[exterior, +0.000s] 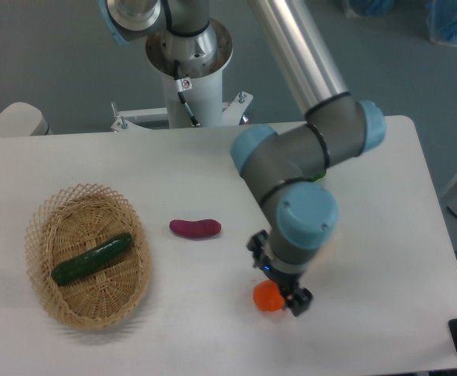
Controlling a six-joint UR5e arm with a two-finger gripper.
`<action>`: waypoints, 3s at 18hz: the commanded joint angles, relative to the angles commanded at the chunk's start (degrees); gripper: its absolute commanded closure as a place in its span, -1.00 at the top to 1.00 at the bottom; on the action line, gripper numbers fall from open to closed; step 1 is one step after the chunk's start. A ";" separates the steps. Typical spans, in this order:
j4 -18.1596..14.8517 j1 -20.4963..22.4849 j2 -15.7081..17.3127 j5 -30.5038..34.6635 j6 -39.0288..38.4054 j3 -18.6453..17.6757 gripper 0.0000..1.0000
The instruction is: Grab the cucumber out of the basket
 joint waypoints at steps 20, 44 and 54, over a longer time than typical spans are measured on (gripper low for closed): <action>12.65 -22.94 1.86 0.70 -31.65 -13.54 1.00; 10.04 -19.97 2.03 1.85 -35.96 -7.58 -0.87; 3.96 -5.83 0.28 0.00 -27.29 1.04 -0.87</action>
